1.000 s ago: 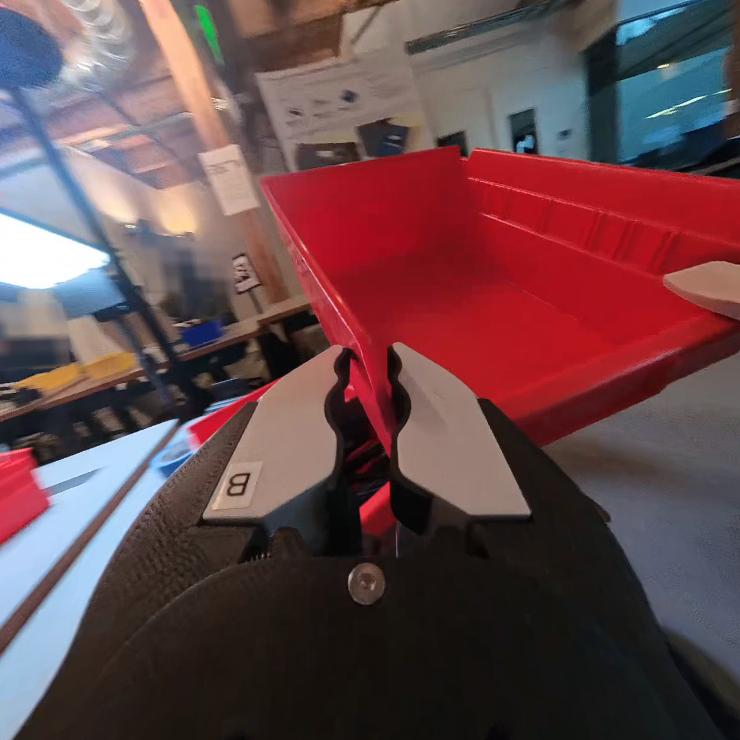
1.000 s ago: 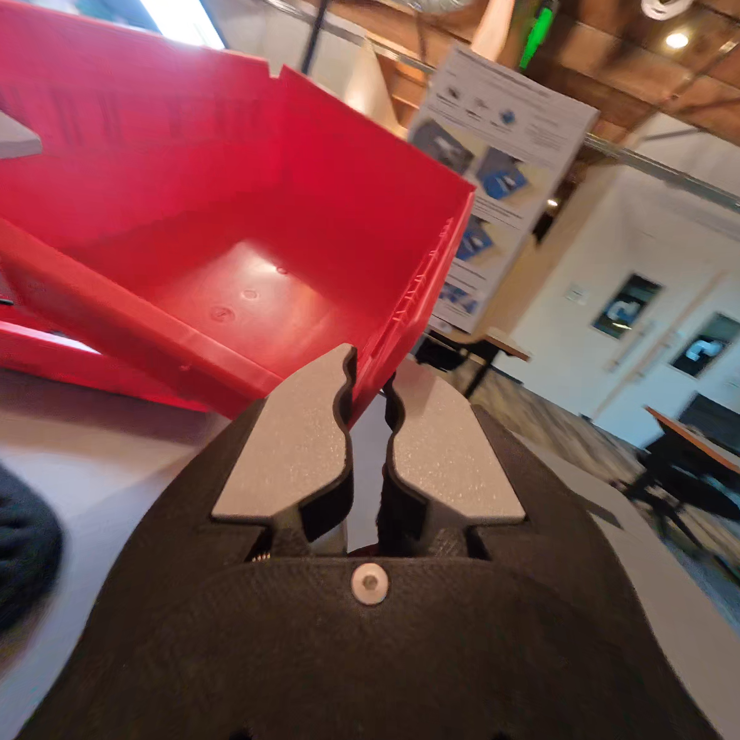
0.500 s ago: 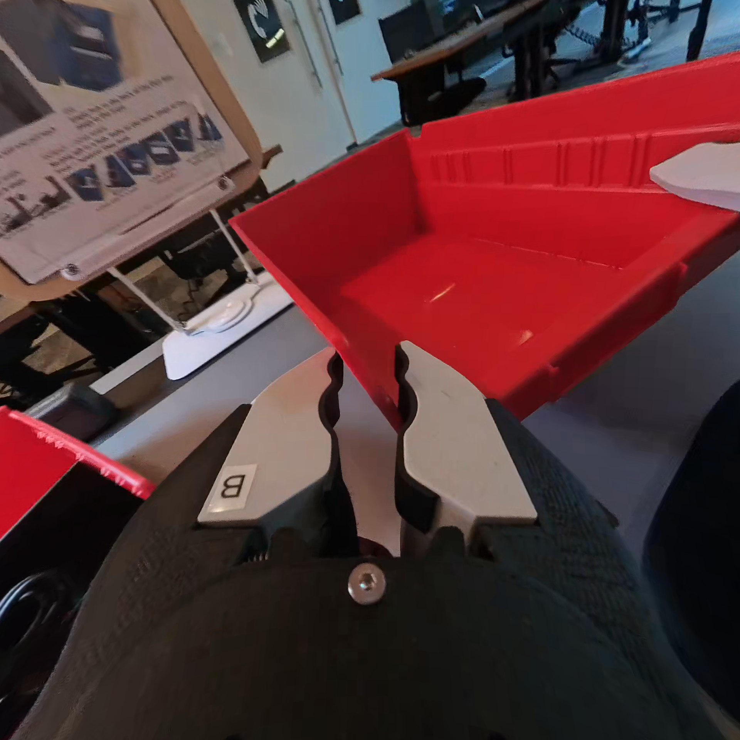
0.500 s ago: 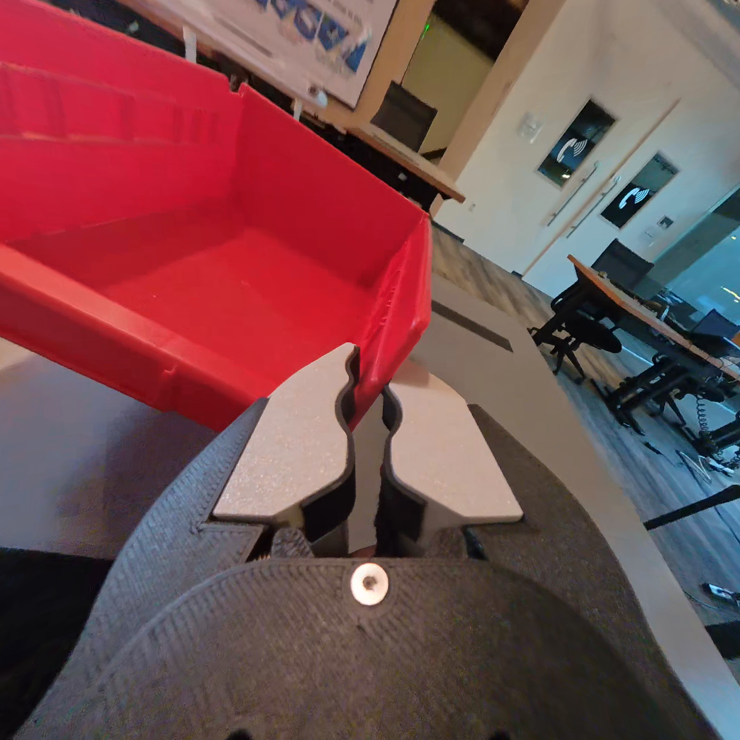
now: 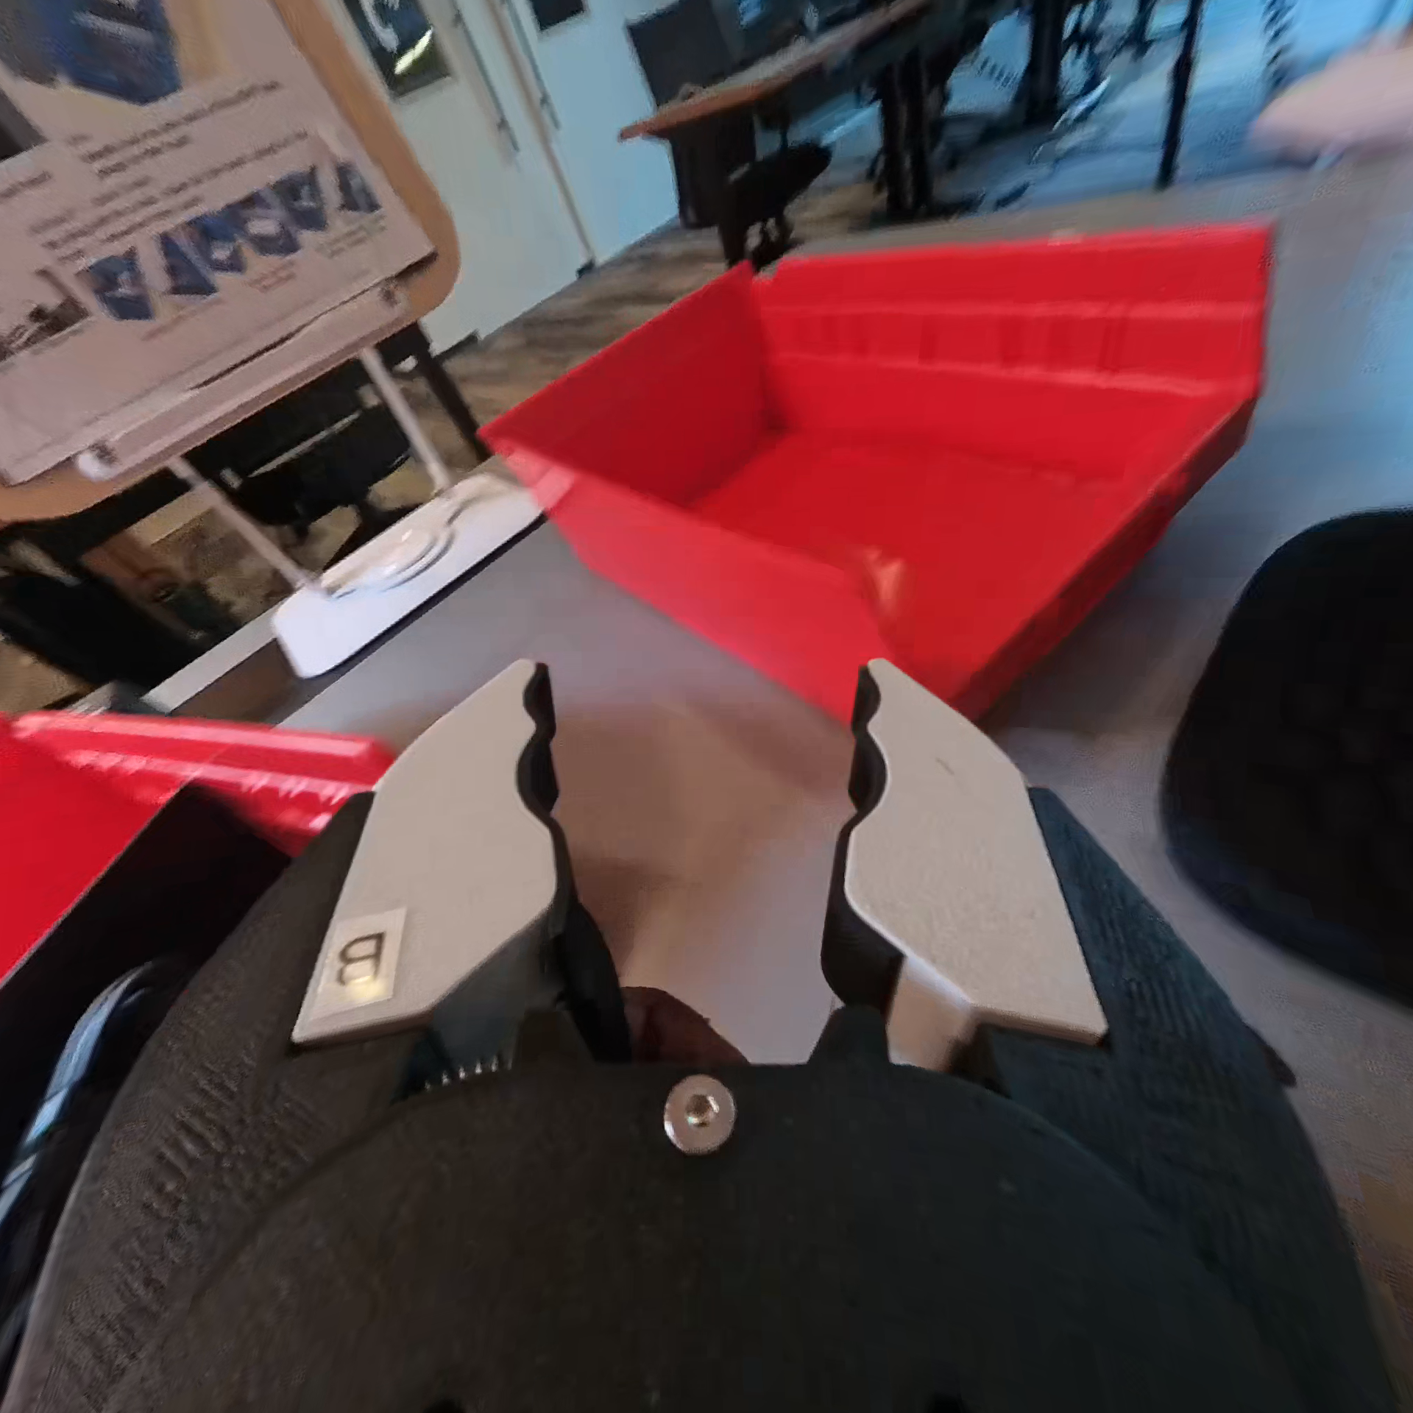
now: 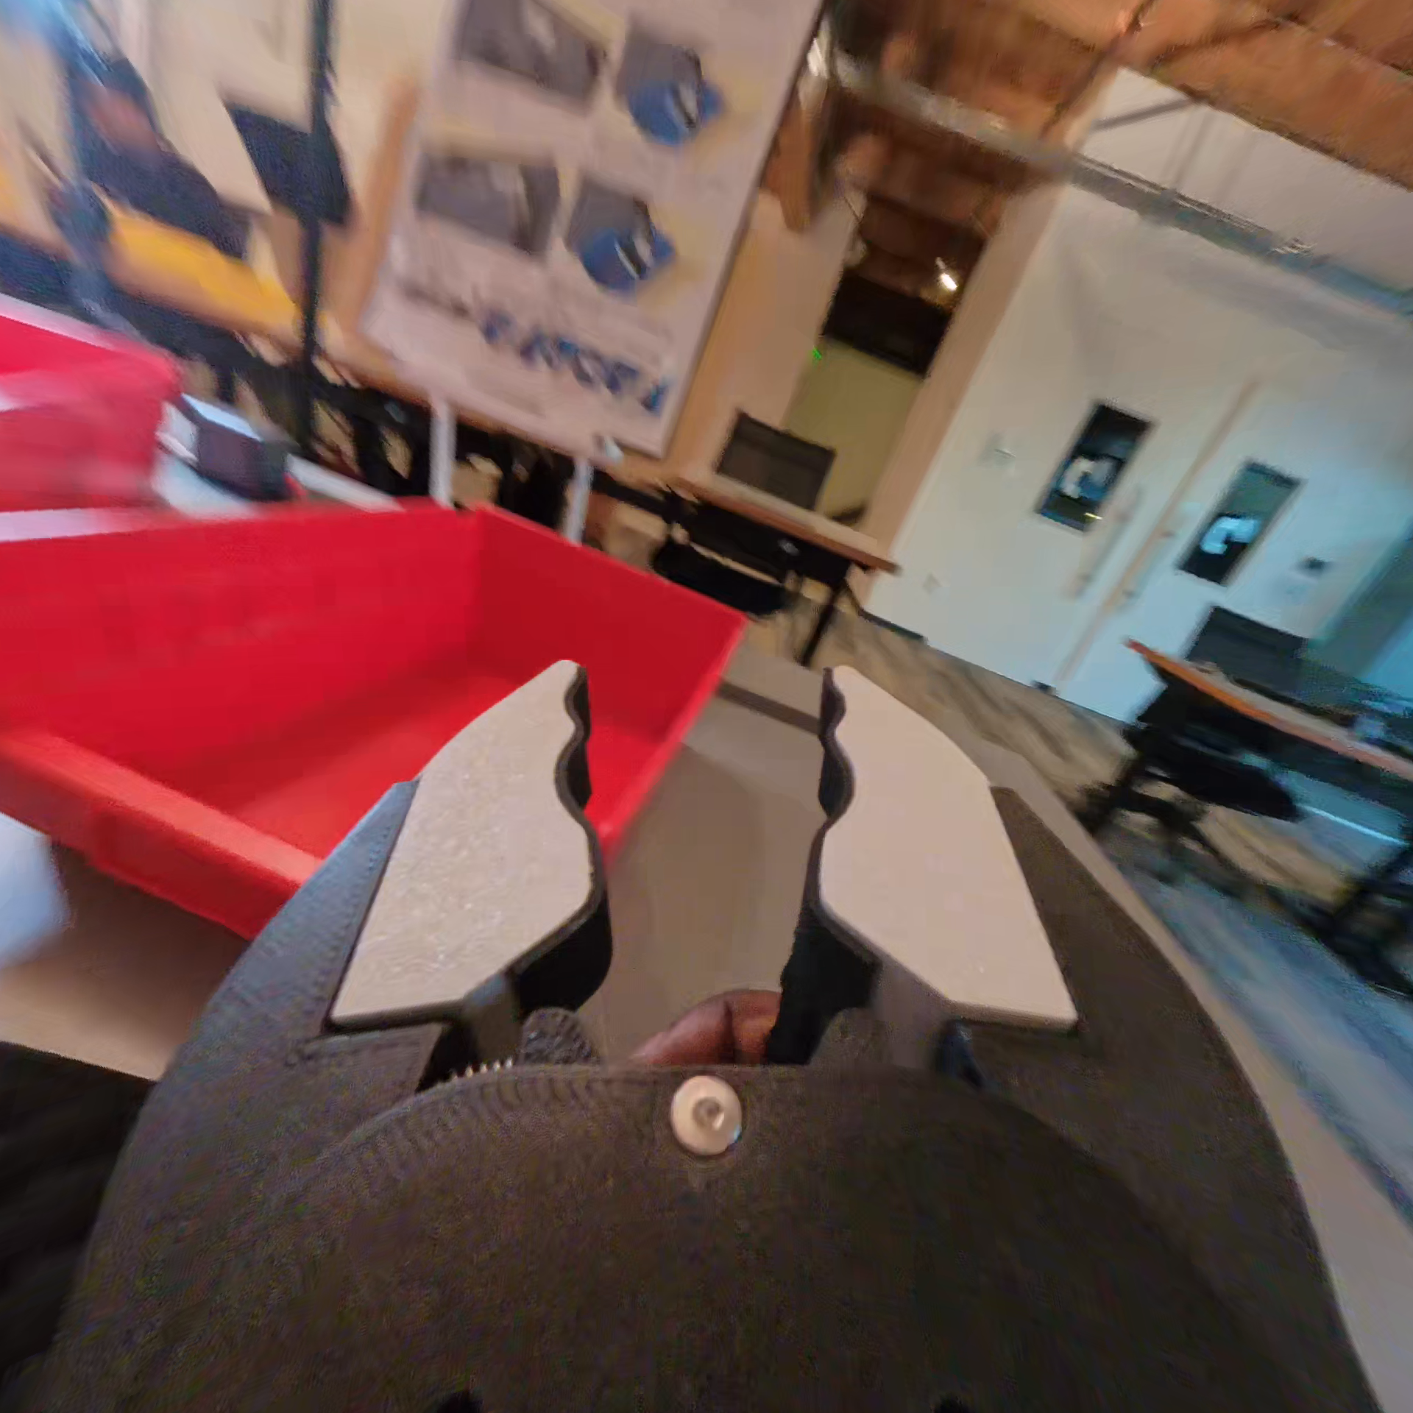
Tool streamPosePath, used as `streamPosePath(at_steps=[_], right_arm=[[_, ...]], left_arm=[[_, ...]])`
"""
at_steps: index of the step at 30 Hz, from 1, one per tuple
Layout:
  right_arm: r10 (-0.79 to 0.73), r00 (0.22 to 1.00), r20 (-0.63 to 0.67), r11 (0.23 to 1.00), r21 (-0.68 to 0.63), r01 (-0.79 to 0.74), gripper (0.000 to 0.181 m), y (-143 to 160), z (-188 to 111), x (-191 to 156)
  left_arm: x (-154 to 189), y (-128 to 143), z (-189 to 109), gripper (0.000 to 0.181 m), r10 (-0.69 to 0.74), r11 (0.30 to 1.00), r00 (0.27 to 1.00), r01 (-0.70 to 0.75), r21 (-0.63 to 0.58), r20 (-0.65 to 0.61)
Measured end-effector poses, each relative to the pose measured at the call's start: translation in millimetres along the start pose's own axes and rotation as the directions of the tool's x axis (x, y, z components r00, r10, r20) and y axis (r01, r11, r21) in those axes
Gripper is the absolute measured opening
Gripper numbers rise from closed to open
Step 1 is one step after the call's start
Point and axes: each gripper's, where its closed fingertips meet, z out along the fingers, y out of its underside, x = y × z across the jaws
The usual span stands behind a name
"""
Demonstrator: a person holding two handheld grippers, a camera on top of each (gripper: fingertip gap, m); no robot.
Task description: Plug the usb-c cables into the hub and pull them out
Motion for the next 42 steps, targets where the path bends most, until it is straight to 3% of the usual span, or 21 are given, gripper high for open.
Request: streamPosePath(at_steps=[2,4,6,8,14,17,19,25,30,42], right_arm=[[0.091,0.988,0.124,0.994,0.051,-0.098,0.063,-22,-3,-17],[0.092,0.945,0.314,0.995,-0.060,-0.077,0.066,-26,-4,-55],[0.071,0.849,0.524,0.966,-0.248,0.072,0.078,-9,-10,-102],[0.017,0.741,0.671,0.915,-0.310,0.259,0.078,9,-17,-139],[-0.162,0.597,0.786,0.710,-0.327,0.623,0.065,69,10,-165],[-0.276,0.494,0.825,0.555,-0.283,0.782,0.048,89,12,-155],[-0.298,0.455,0.839,0.480,-0.281,0.831,0.034,100,9,-146],[-0.331,0.463,0.822,0.411,-0.316,0.855,0.035,114,-1,-104],[-0.360,0.426,0.830,0.317,-0.321,0.893,0.035,125,-20,-62],[-0.351,0.491,0.797,0.257,-0.423,0.869,0.035,152,-60,26]], left_arm=[[-21,16,-13,0.079,0.014,0.997,1.000,-0.011,-0.082,0.028],[-39,30,-23,0.081,0.001,0.989,1.000,0.004,-0.148,0.031],[-52,47,-29,0.081,0.007,0.975,1.000,-0.001,-0.222,0.028],[-57,71,-32,0.078,0.045,0.940,0.999,-0.048,-0.338,-0.016],[-80,125,-32,0.057,0.194,0.794,0.979,-0.192,-0.577,-0.059],[-100,144,-39,0.035,0.279,0.720,0.959,-0.236,-0.653,-0.039],[-101,147,-45,0.034,0.270,0.724,0.960,-0.248,-0.643,-0.066],[-111,161,-85,0.036,0.265,0.703,0.956,-0.281,-0.653,-0.127],[-120,176,-124,0.039,0.263,0.680,0.952,-0.299,-0.670,-0.157],[-129,197,-188,0.039,0.282,0.663,0.948,-0.304,-0.684,-0.148]])
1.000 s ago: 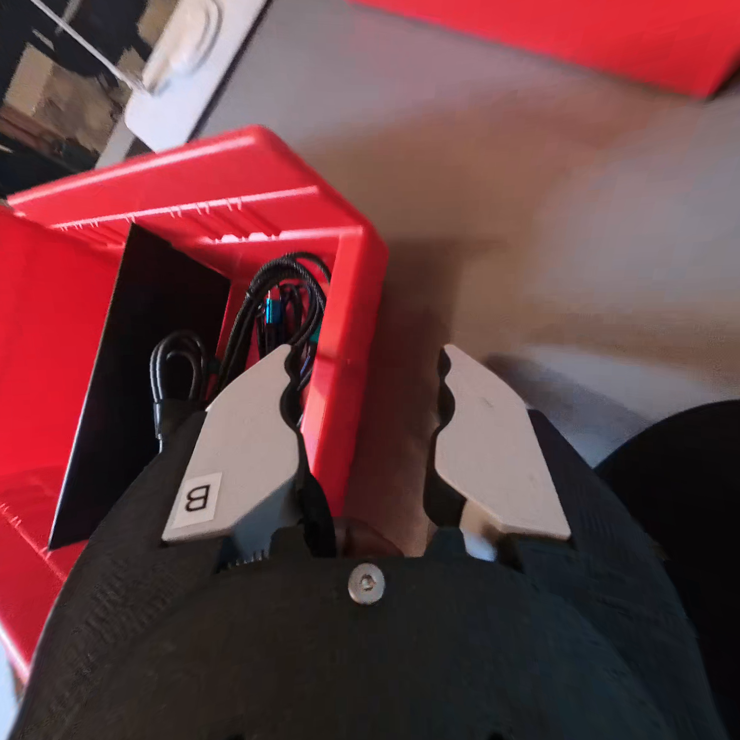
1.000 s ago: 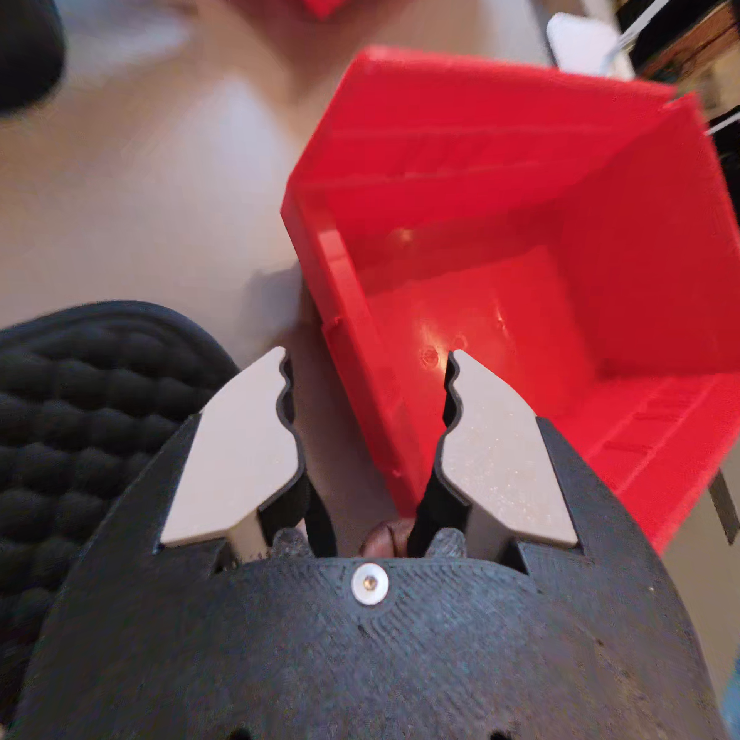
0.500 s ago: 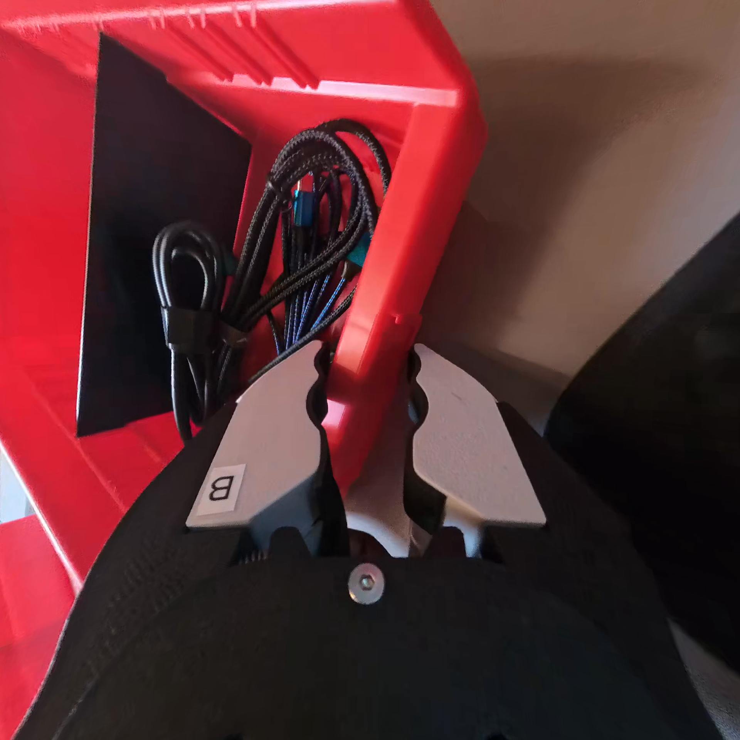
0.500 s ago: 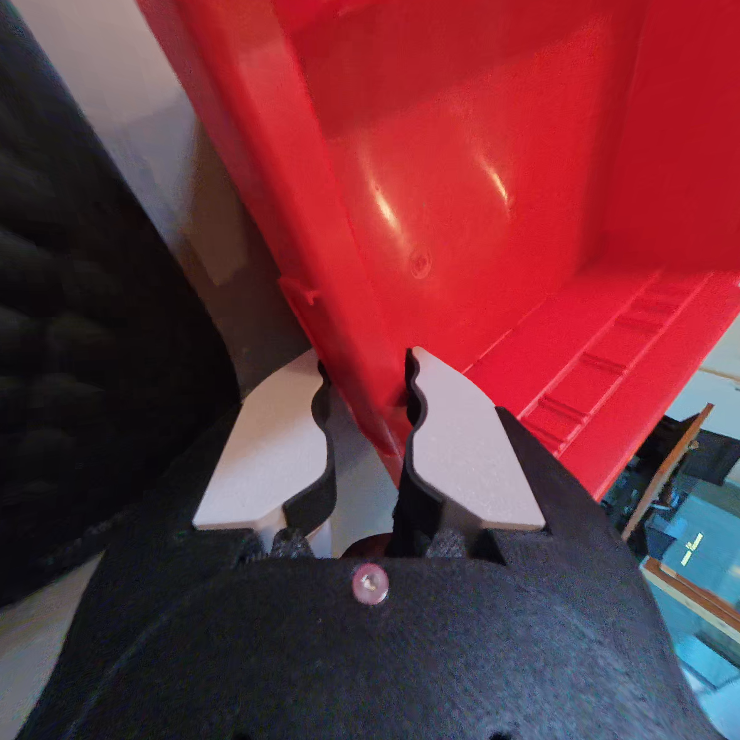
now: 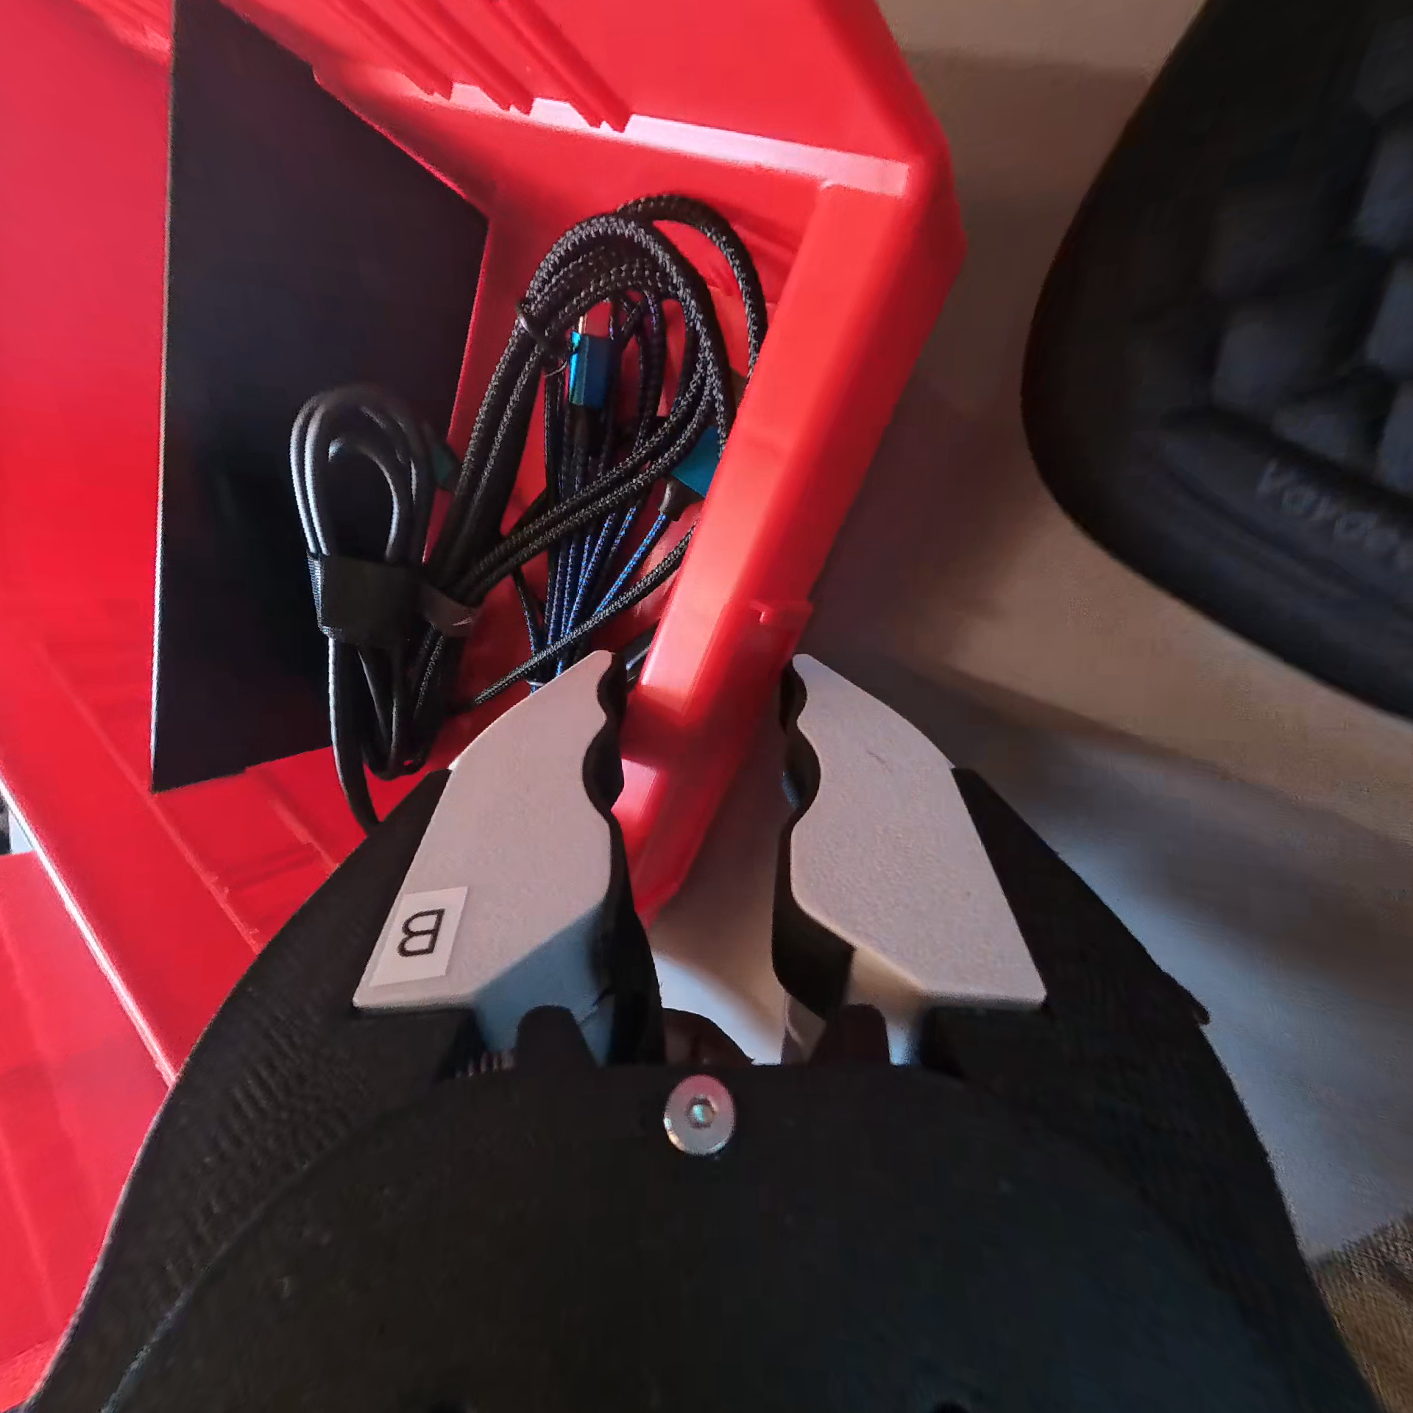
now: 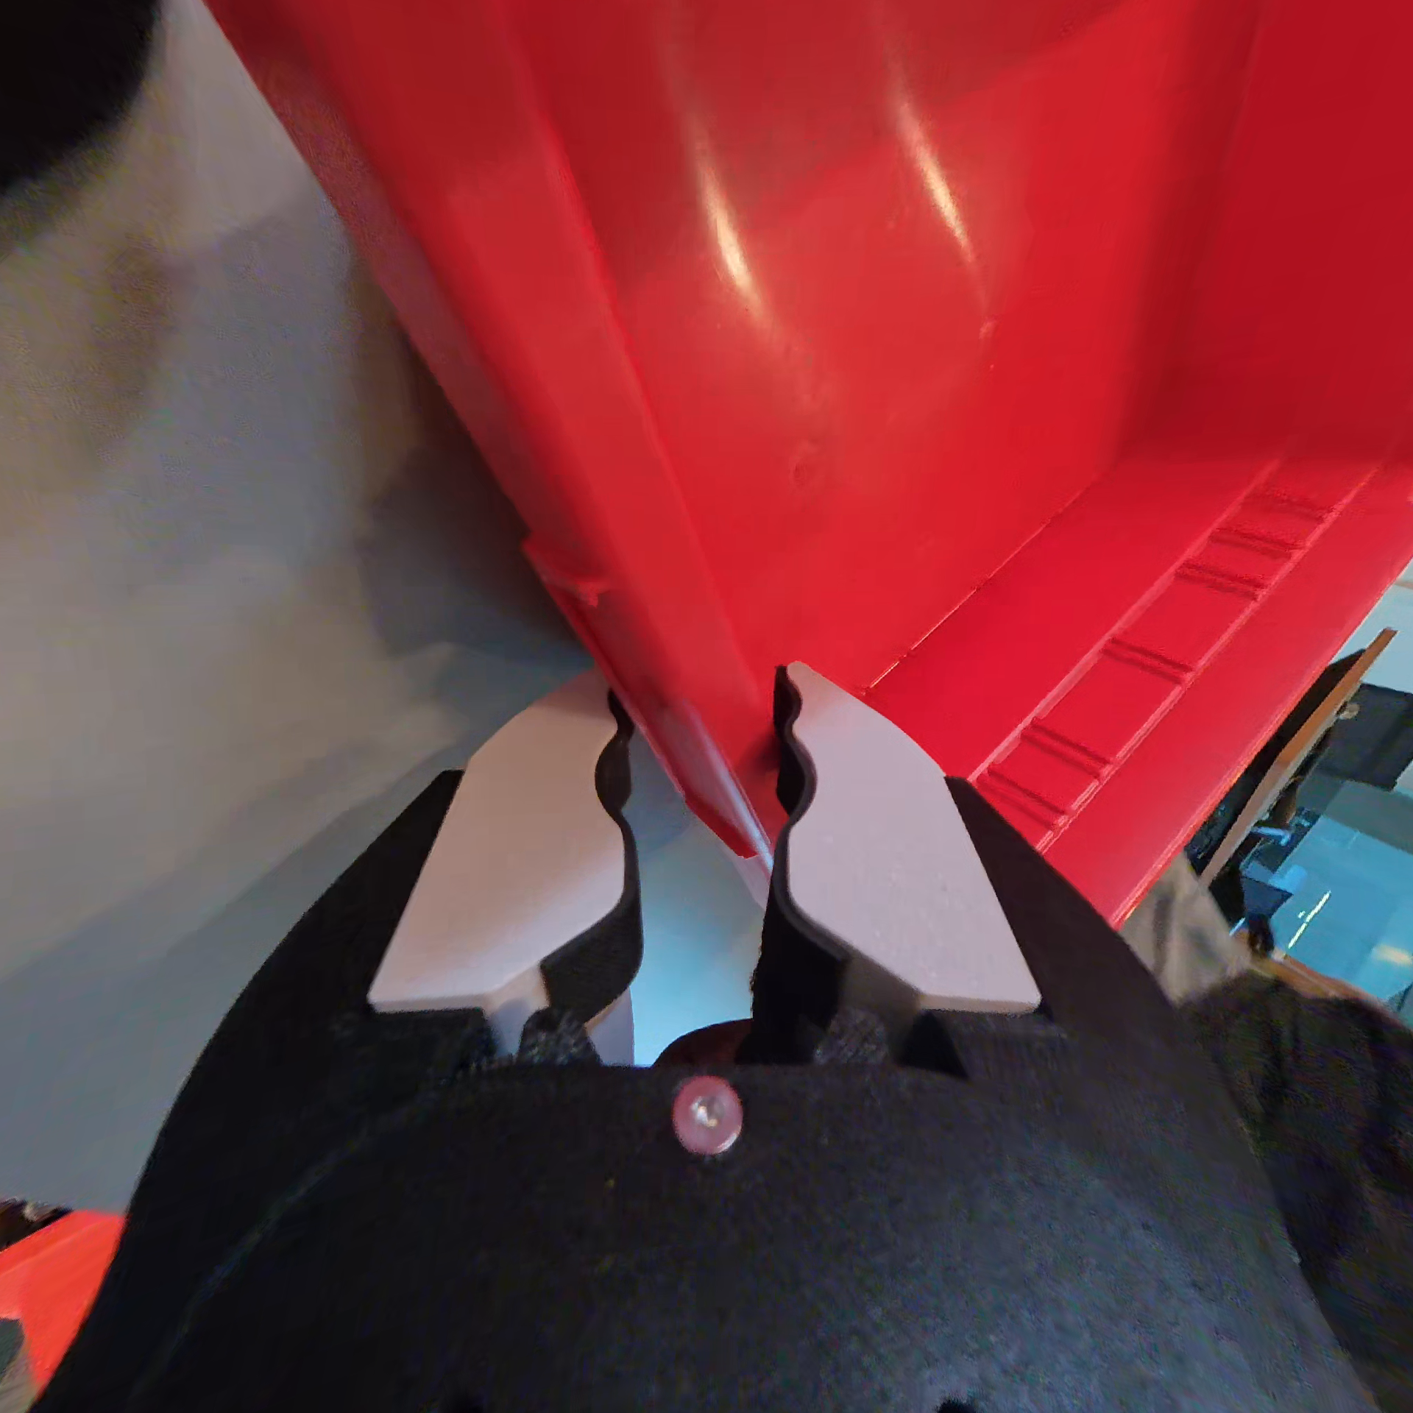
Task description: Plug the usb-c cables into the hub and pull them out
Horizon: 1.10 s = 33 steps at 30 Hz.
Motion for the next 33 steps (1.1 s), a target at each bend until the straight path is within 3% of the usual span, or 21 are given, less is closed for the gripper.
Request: streamPosePath(at_steps=[9,19,25,28,33], right_arm=[[0.086,0.996,0.035,0.990,-0.111,-0.082,0.035,63,-9,-14],[0.169,0.985,0.028,0.972,-0.167,-0.162,0.035,110,-12,-19],[0.198,0.980,0.023,0.963,-0.191,-0.190,0.035,120,-11,-19],[0.216,0.975,0.044,0.964,-0.166,-0.206,0.036,120,-12,-20],[0.347,0.928,0.135,0.931,0.068,-0.358,0.073,87,-41,-10]], left_arm=[[-1,46,-18,0.040,0.051,0.999,0.997,-0.052,-0.015,-0.051],[6,64,-29,0.040,-0.043,0.995,0.998,0.039,-0.087,-0.045],[2,79,-33,0.041,-0.071,0.990,0.997,0.066,-0.124,-0.033],[0,81,-32,0.040,-0.070,0.994,0.997,0.068,-0.088,-0.021],[0,64,-53,0.063,-0.202,0.974,0.978,0.205,0.093,-0.046]])
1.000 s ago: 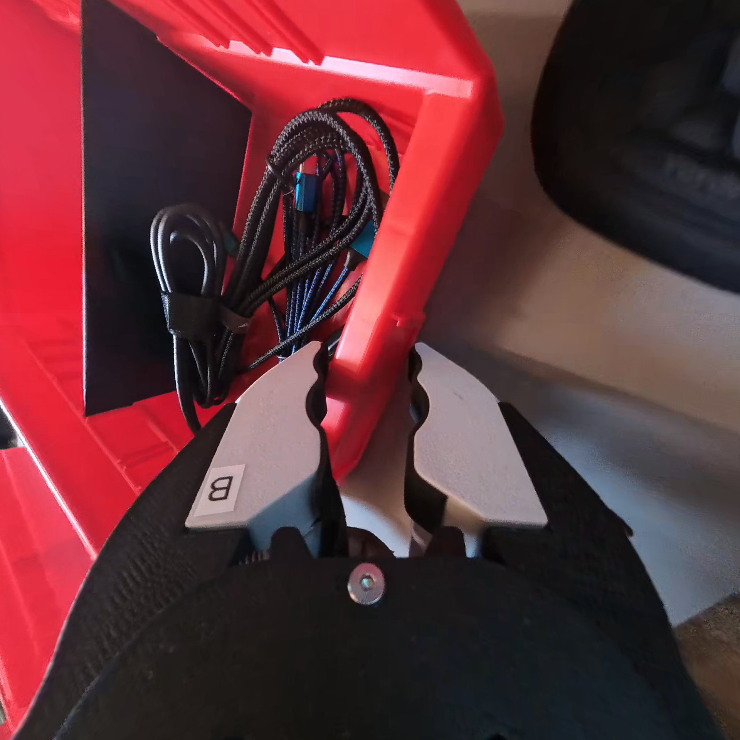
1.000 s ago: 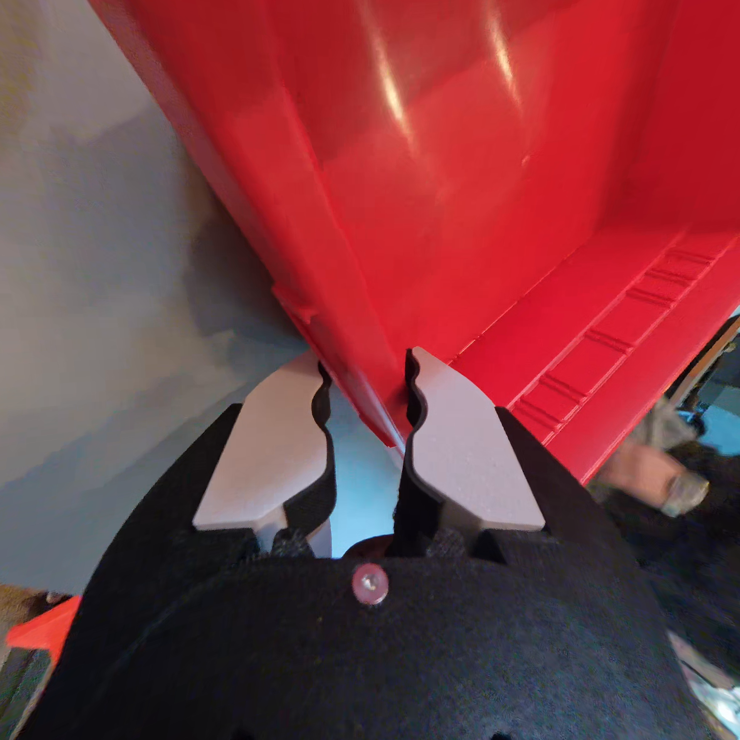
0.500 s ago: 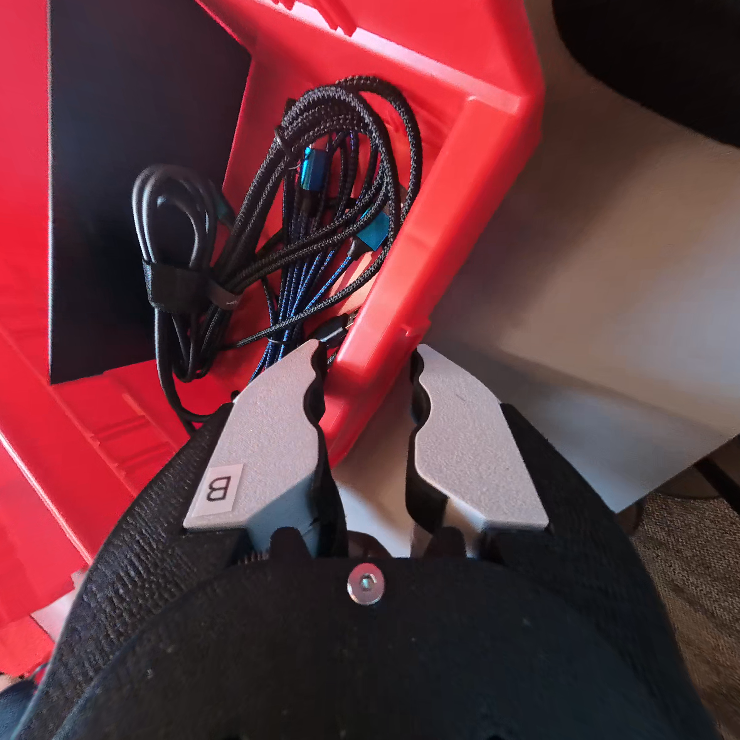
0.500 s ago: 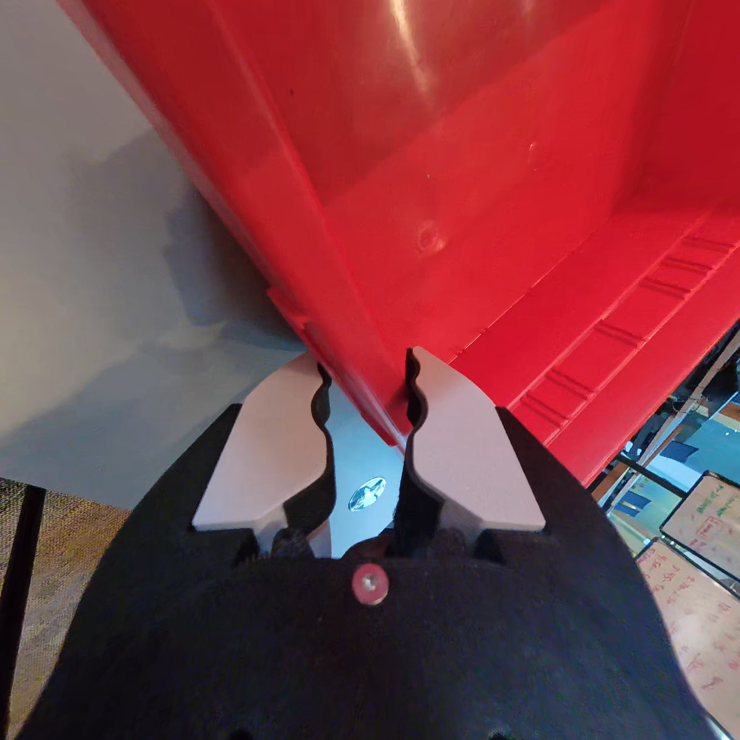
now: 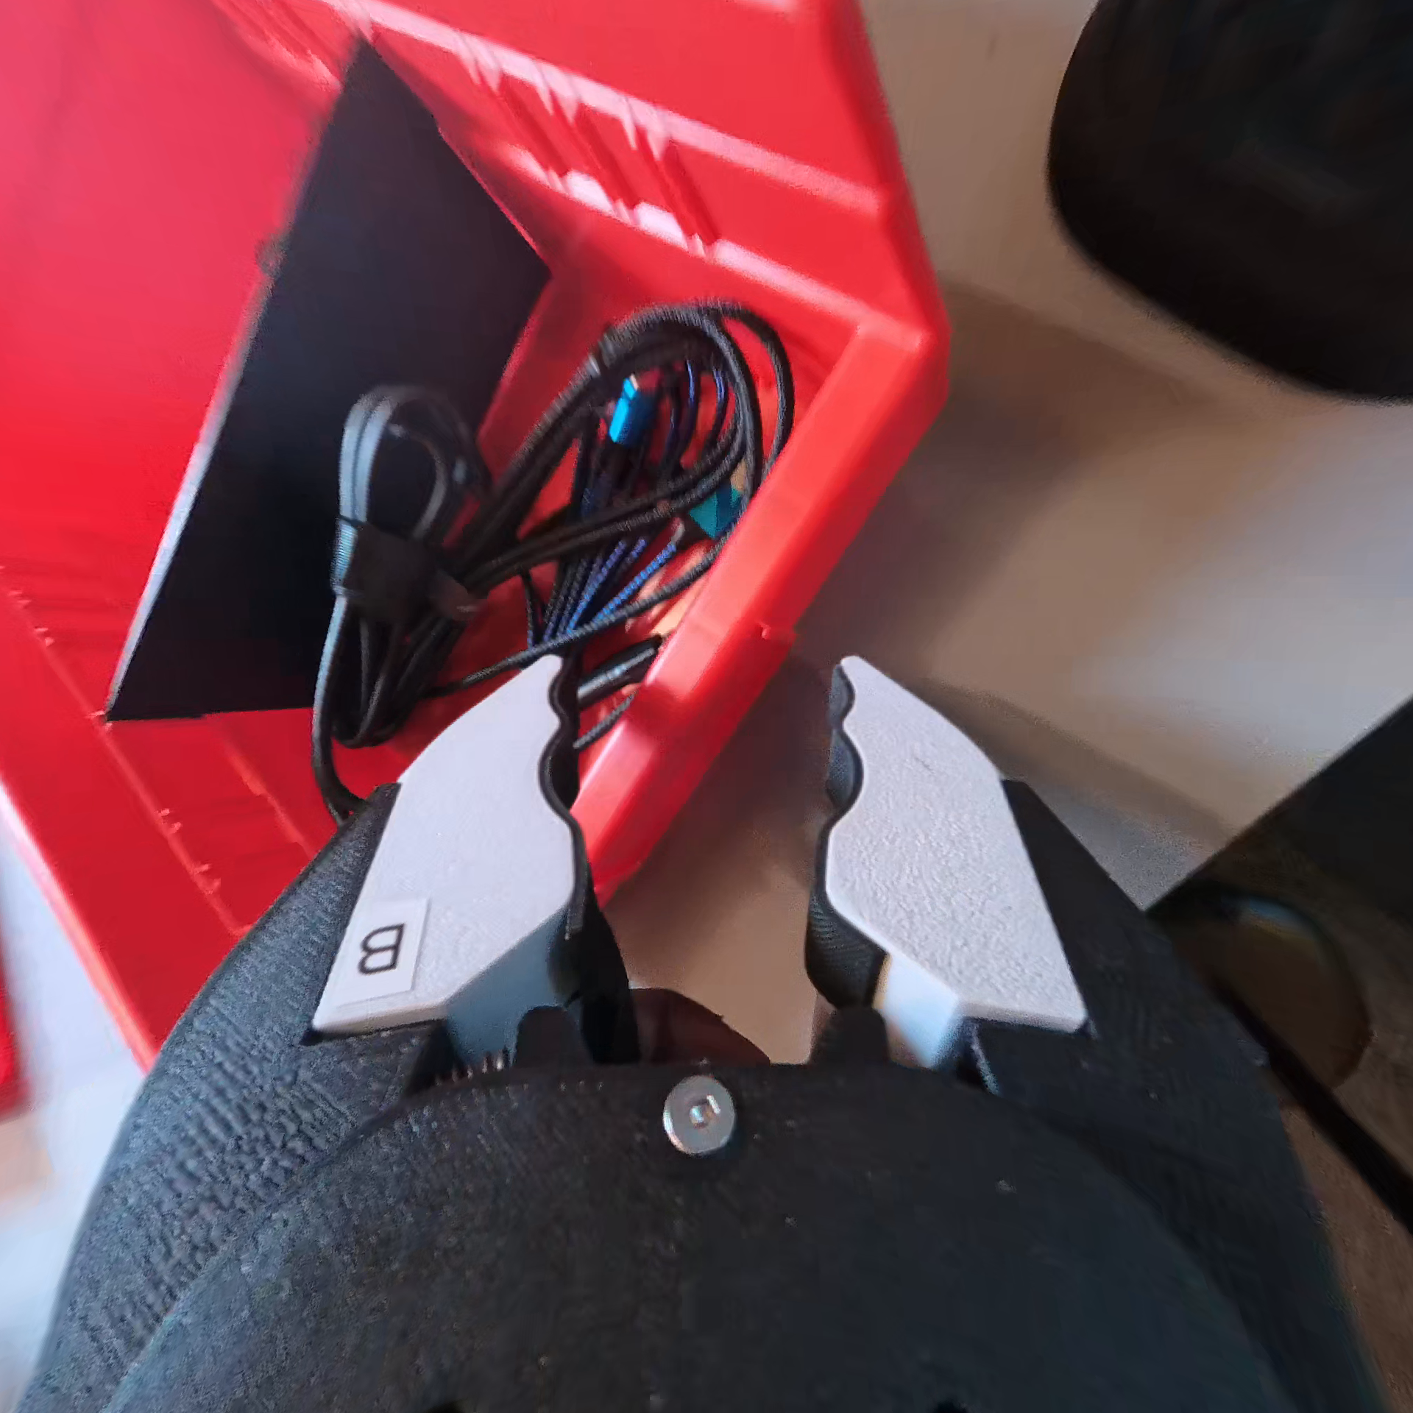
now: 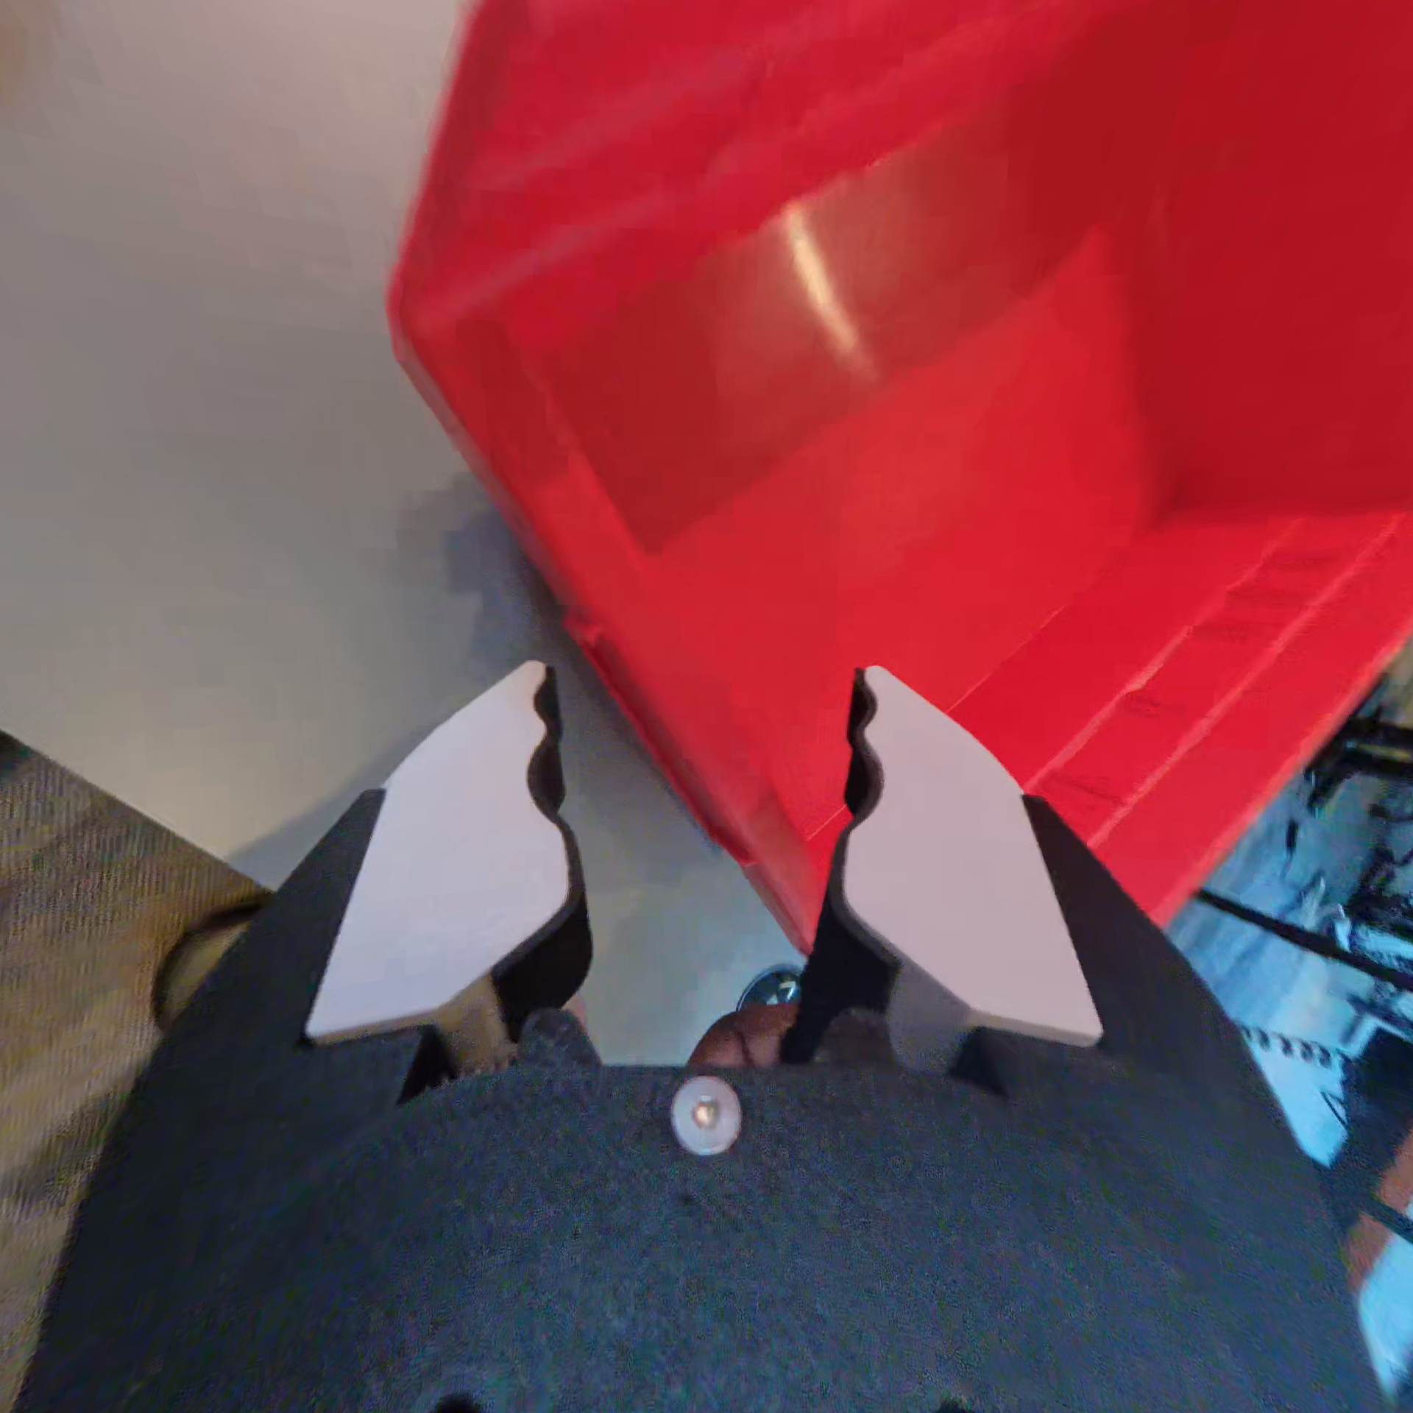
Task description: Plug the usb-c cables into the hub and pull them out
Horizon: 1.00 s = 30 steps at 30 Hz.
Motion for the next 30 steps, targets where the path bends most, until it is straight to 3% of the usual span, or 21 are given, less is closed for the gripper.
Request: streamPosePath(at_steps=[3,4,6,8,11,14,17,20,24,27,30], right_arm=[[0.085,0.996,-0.028,0.964,0.254,-0.075,0.080,-49,-37,15],[0.126,0.992,-0.022,0.923,0.369,-0.109,0.081,-72,-53,19],[0.211,0.976,0.051,0.770,0.607,-0.198,0.085,-126,-90,23],[0.253,0.953,0.168,0.555,0.782,-0.285,0.085,-178,-129,21],[0.163,0.920,0.356,0.280,0.878,-0.389,0.083,-244,-168,-4],[-0.016,0.856,0.517,0.132,0.850,-0.510,0.080,-293,-176,-44],[-0.157,0.771,0.617,0.064,0.785,-0.616,0.080,-327,-161,-80],[-0.208,0.697,0.687,0.031,0.717,-0.697,0.077,-344,-141,-99],[-0.217,0.643,0.734,0.016,0.662,-0.750,0.071,-345,-124,-107],[-0.188,0.684,0.705,0.022,0.699,-0.715,0.070,-341,-120,-105],[-0.149,0.738,0.658,0.011,0.747,-0.664,0.068,-338,-118,-101]], left_arm=[[-9,-31,-32,0.066,-0.129,0.969,0.991,0.134,0.208,-0.037],[-17,-43,-42,0.066,-0.183,0.944,0.982,0.187,0.272,-0.041],[-41,-62,-53,0.066,-0.337,0.880,0.940,0.334,0.337,-0.053],[-65,-75,-49,0.066,-0.457,0.834,0.885,0.461,0.304,-0.088],[-117,-91,-27,0.062,-0.564,0.797,0.824,0.559,0.228,-0.052],[-152,-90,19,0.063,-0.628,0.776,0.772,0.631,-0.006,-0.100],[-165,-72,64,0.063,-0.716,0.687,0.686,0.660,-0.303,-0.130],[-183,-36,93,0.063,-0.703,0.604,0.710,0.628,-0.490,0.042],[-184,-8,114,0.063,-0.694,0.519,0.709,0.612,-0.597,0.124],[-173,5,123,0.060,-0.725,0.463,0.679,0.603,-0.650,0.114],[-171,11,128,0.037,-0.700,0.498,0.706,0.592,-0.634,0.109]])
